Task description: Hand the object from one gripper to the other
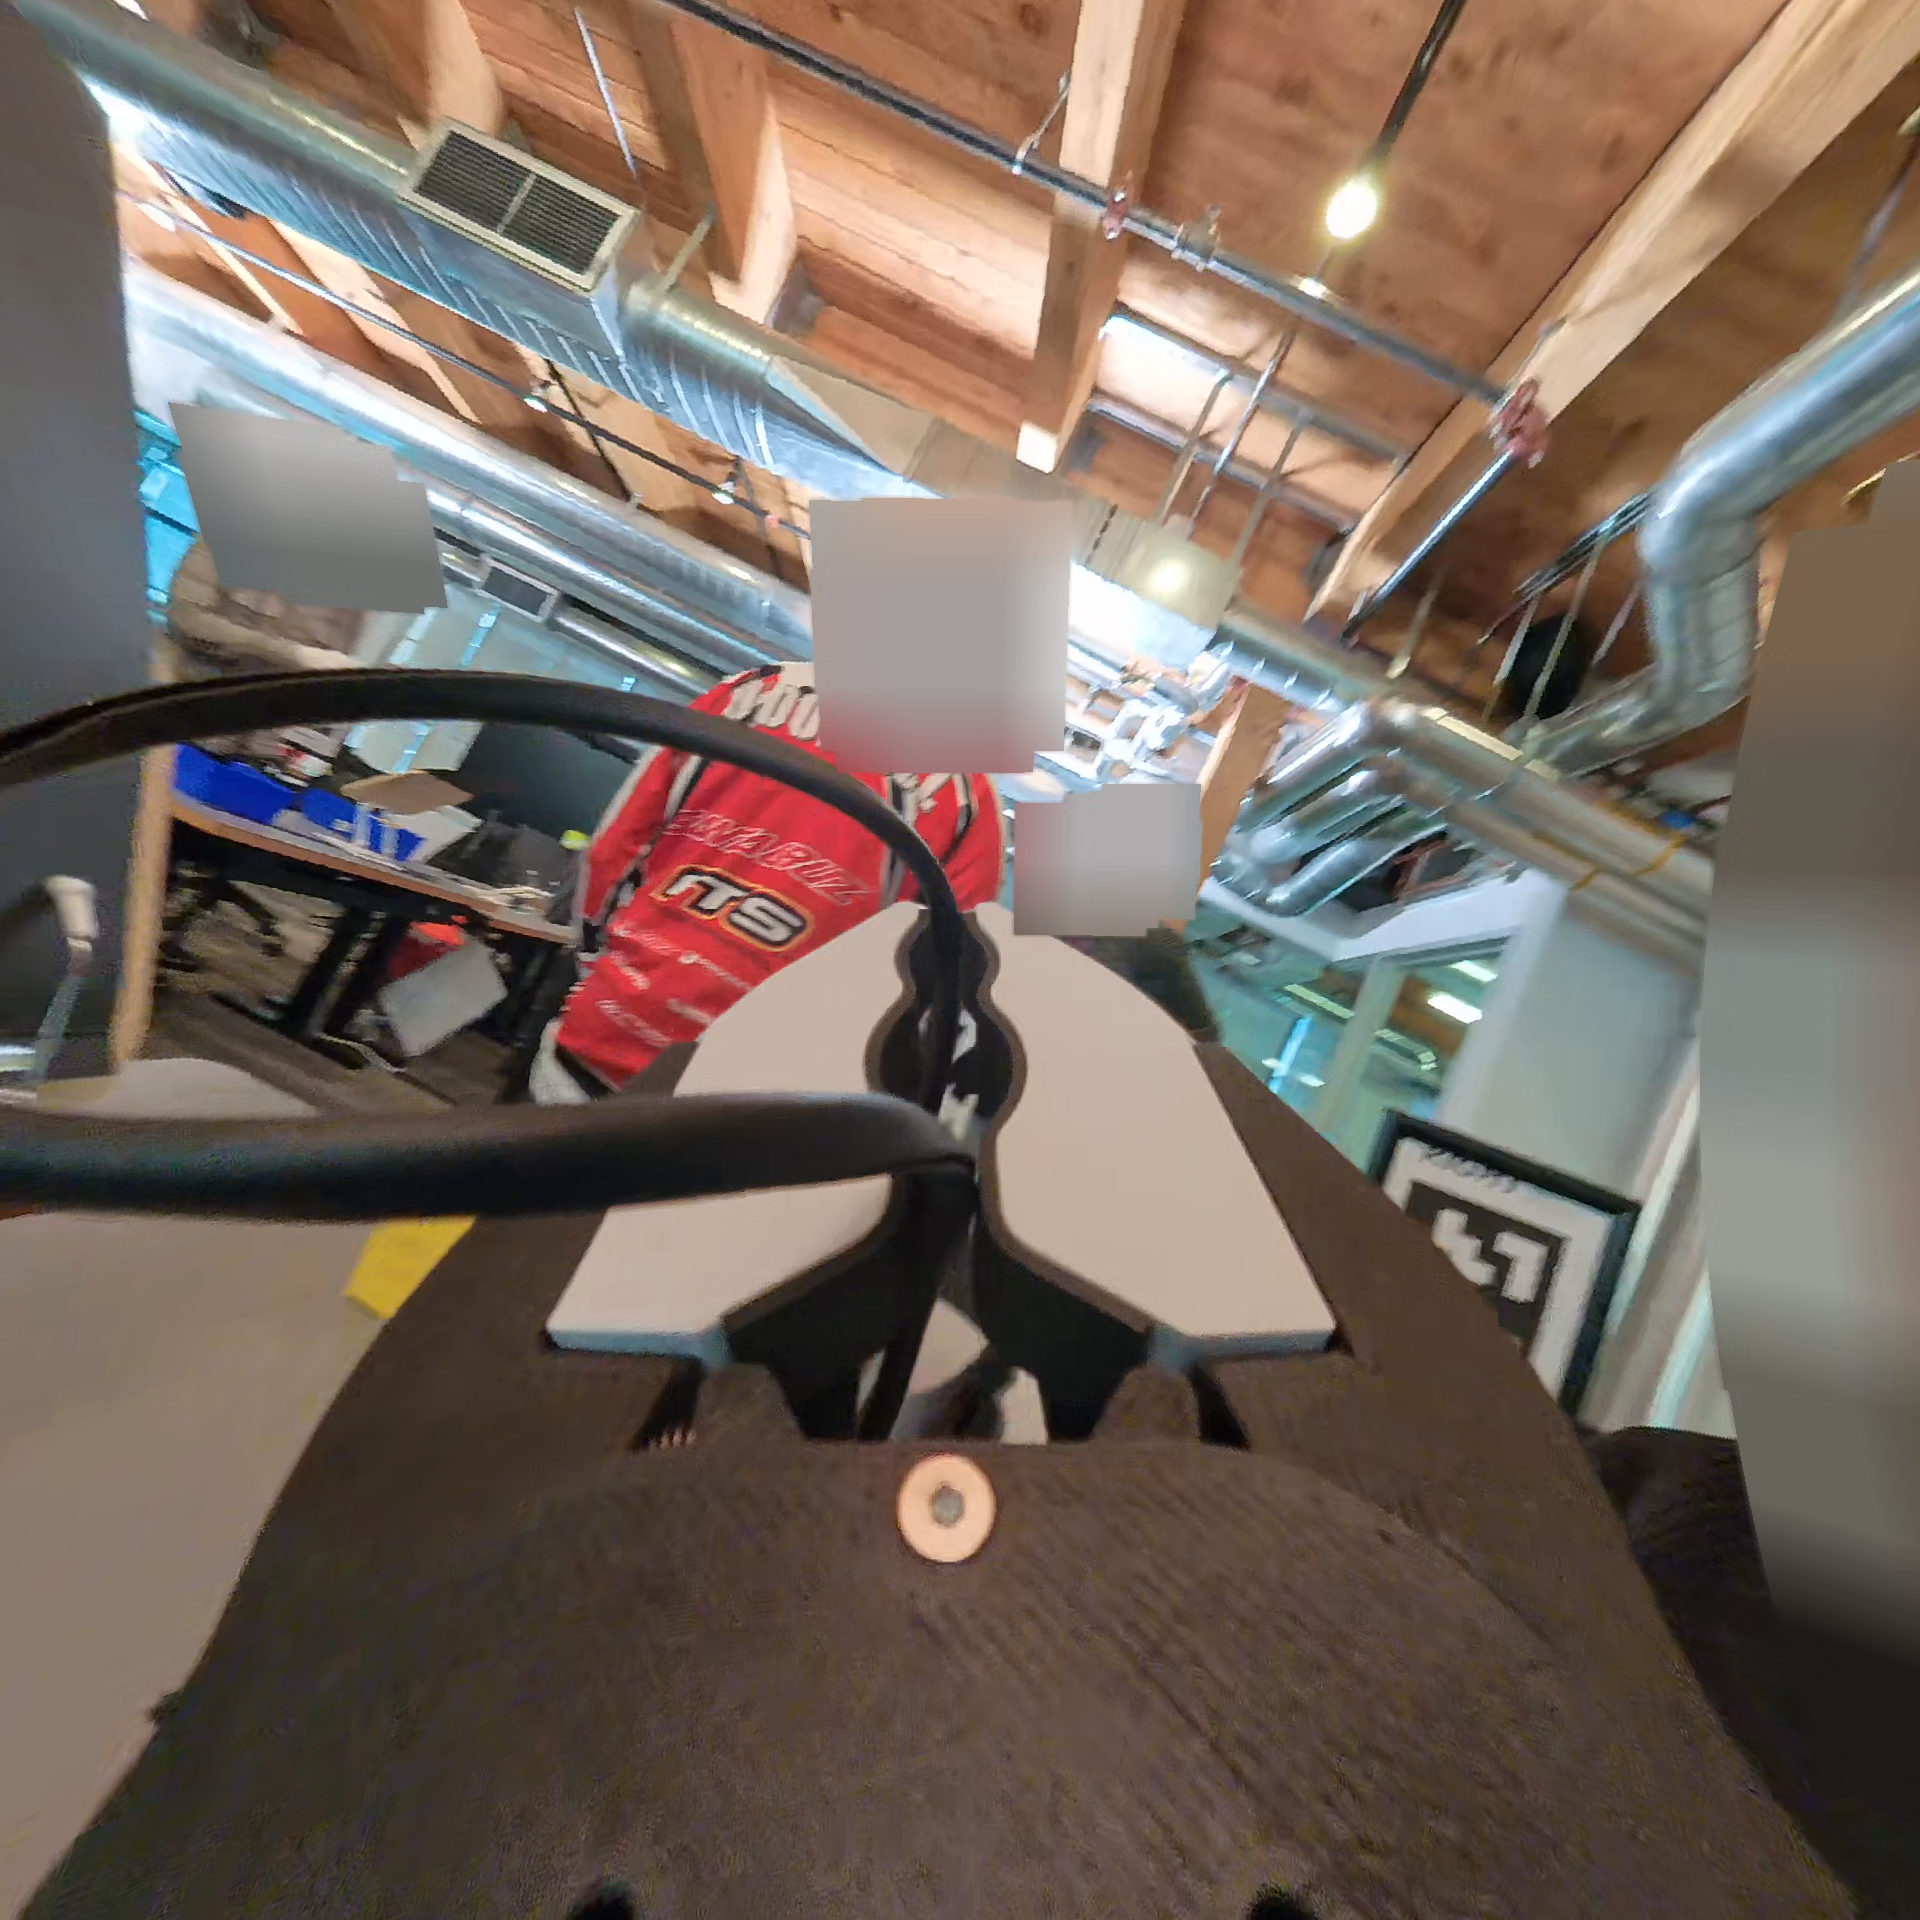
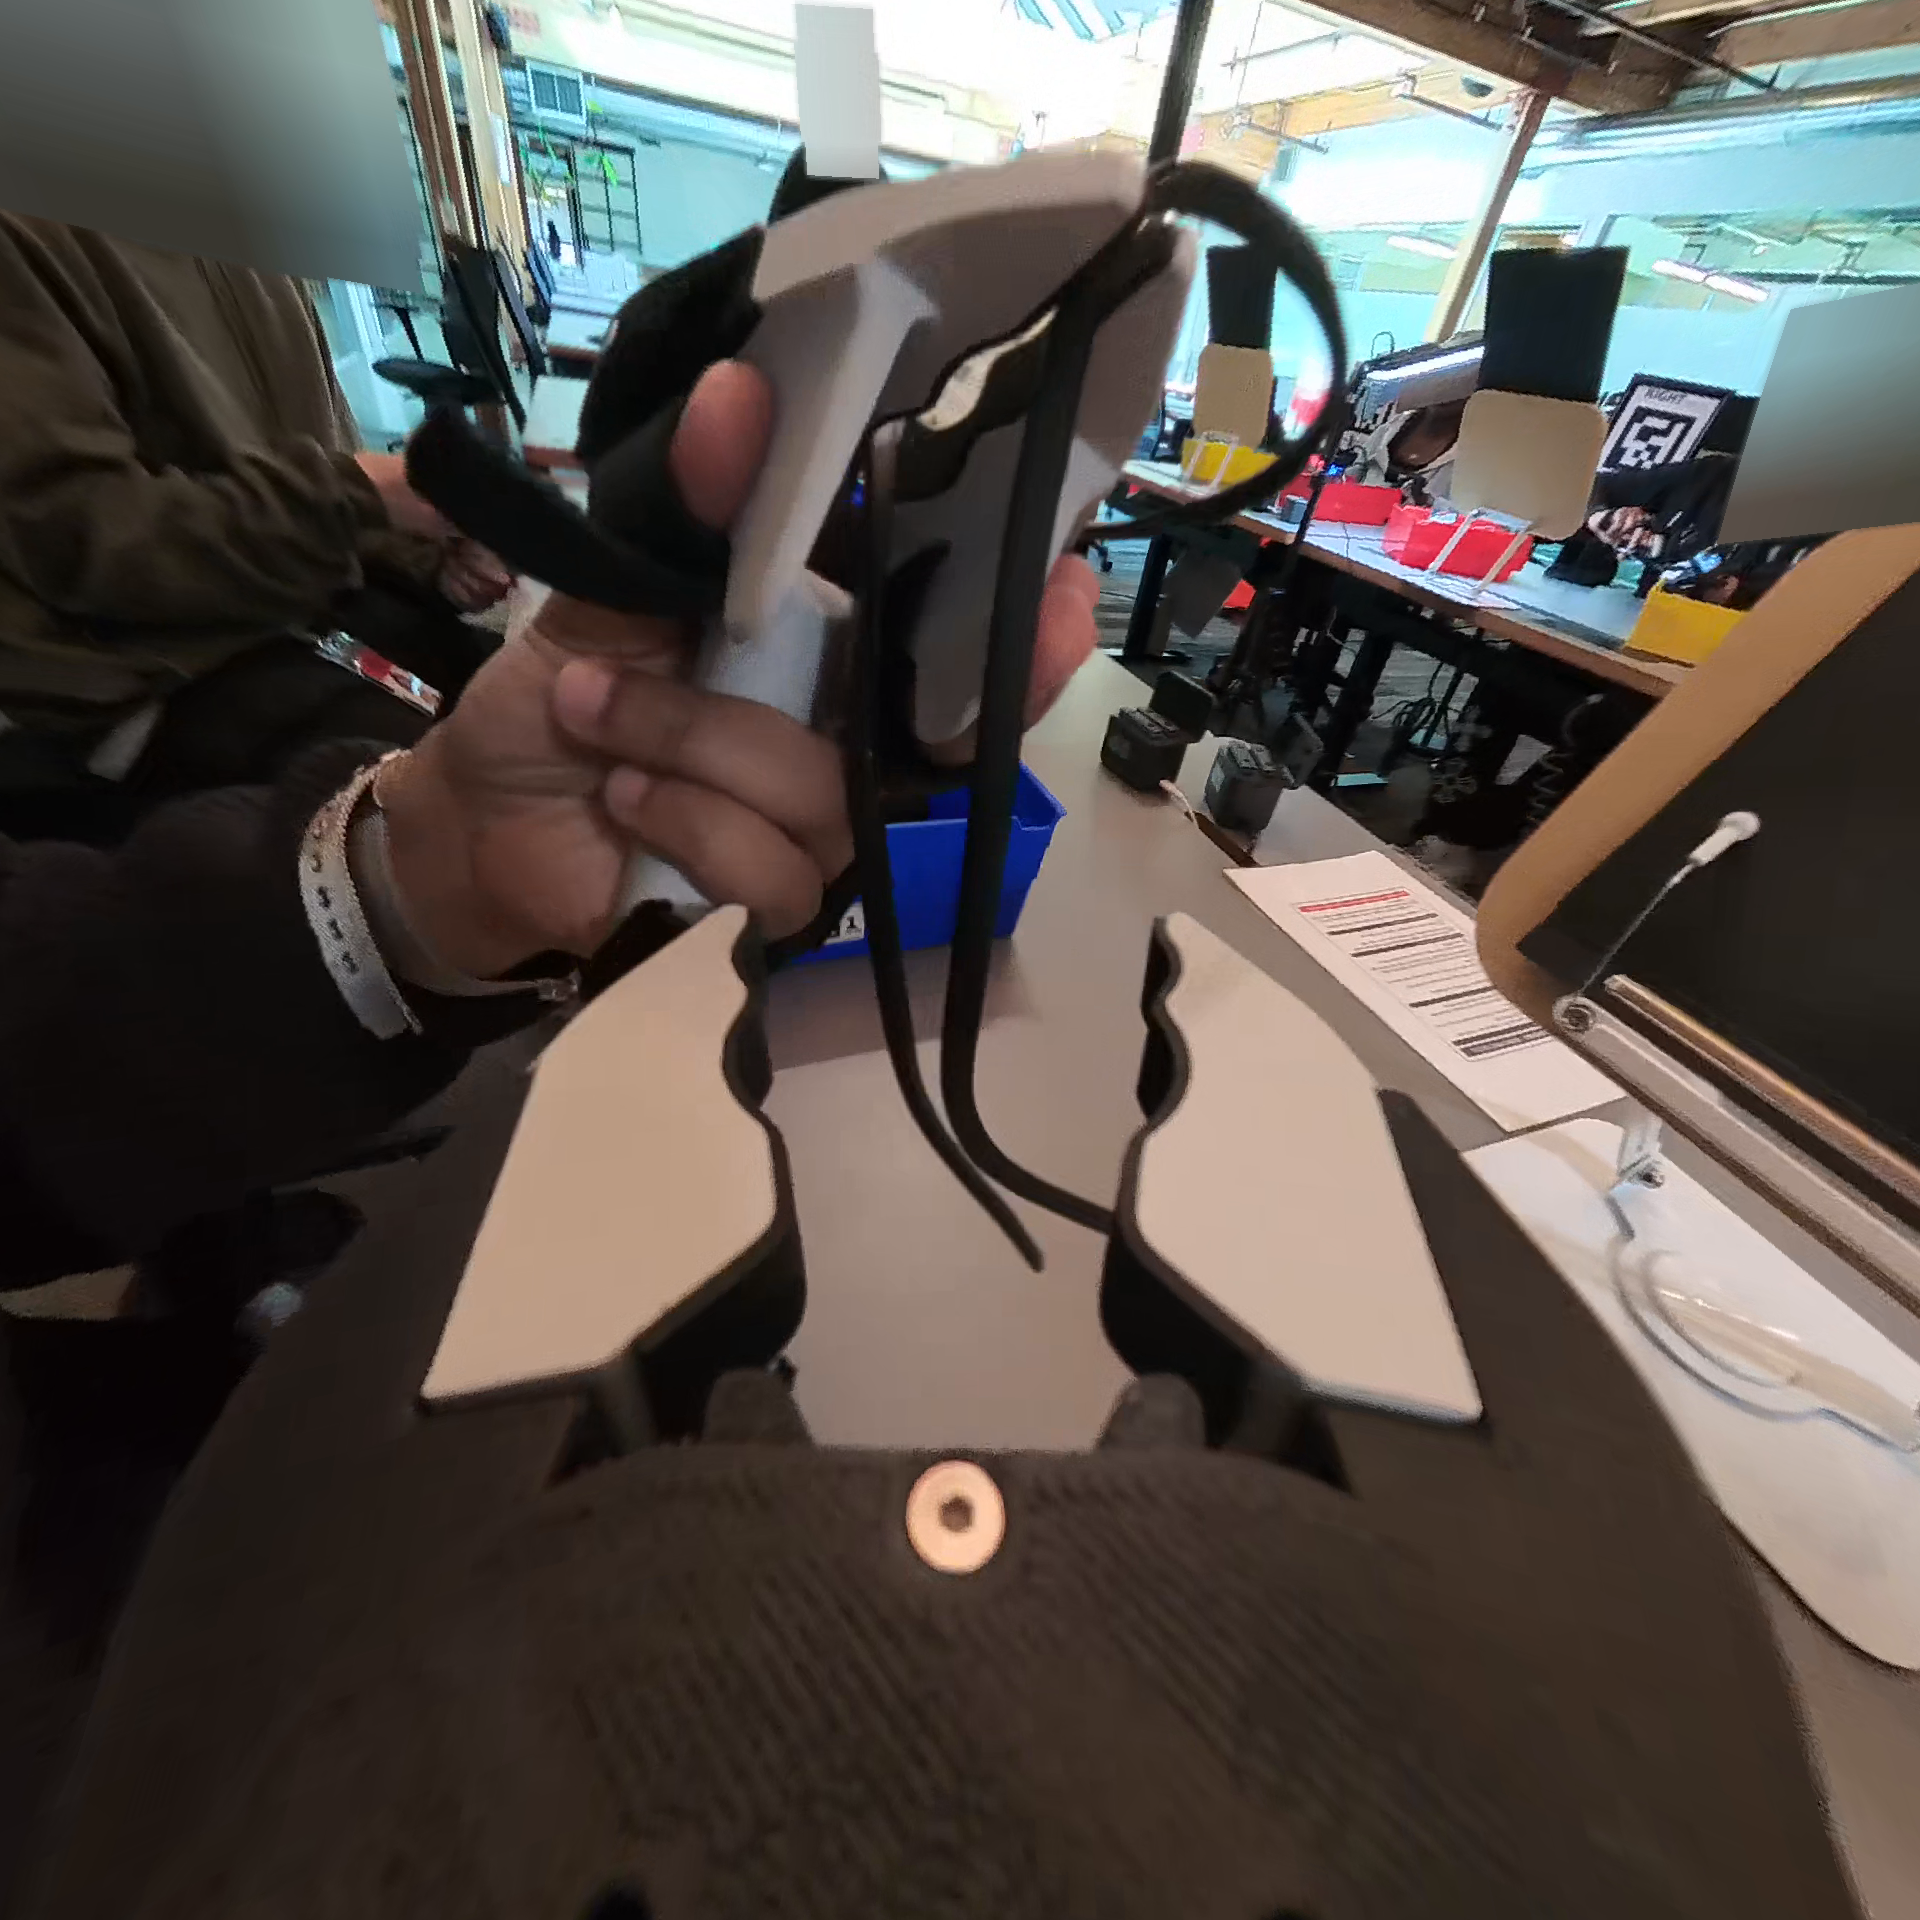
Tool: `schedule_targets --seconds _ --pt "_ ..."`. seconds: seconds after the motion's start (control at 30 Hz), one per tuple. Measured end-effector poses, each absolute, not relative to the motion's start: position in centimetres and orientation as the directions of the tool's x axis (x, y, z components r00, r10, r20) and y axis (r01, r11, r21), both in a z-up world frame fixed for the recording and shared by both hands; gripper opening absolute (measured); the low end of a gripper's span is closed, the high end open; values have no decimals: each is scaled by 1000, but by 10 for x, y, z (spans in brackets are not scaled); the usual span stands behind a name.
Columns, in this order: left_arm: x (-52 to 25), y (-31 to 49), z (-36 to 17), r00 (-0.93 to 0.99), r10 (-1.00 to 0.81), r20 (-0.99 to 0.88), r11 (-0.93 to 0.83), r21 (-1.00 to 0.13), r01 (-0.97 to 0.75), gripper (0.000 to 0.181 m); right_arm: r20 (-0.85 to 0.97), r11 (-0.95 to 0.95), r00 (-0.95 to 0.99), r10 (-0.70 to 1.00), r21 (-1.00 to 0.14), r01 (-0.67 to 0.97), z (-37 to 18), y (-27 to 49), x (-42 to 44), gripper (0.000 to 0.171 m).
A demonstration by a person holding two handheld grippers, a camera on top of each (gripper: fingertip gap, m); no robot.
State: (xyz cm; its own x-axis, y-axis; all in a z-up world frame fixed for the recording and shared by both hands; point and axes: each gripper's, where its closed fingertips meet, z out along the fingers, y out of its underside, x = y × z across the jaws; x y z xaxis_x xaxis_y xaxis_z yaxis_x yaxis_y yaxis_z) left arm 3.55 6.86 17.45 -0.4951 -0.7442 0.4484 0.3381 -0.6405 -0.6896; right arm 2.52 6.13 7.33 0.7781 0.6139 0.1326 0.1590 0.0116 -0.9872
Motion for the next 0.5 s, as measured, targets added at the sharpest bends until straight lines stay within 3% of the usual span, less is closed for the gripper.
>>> schedule_targets --seconds 0.2,0.37,0.47,0.5 --pt "37 66 173 -583 -640 500 -738 -609 289 2 188 49 768 612 -979 200 67 60 19 41" --pt "35 62 176 -639 -584 501 -772 -586 247 2 201 47 749 631 -974 222 60 60 14 32" --pt "36 59 176 -650 -569 505 -778 -585 226 2 197 59 732 652 -976 210 59 57 11 7" --pt "37 60 175 -648 -568 508 -781 -581 229 6 197 63 731 654 -976 207 59 57 10 7"
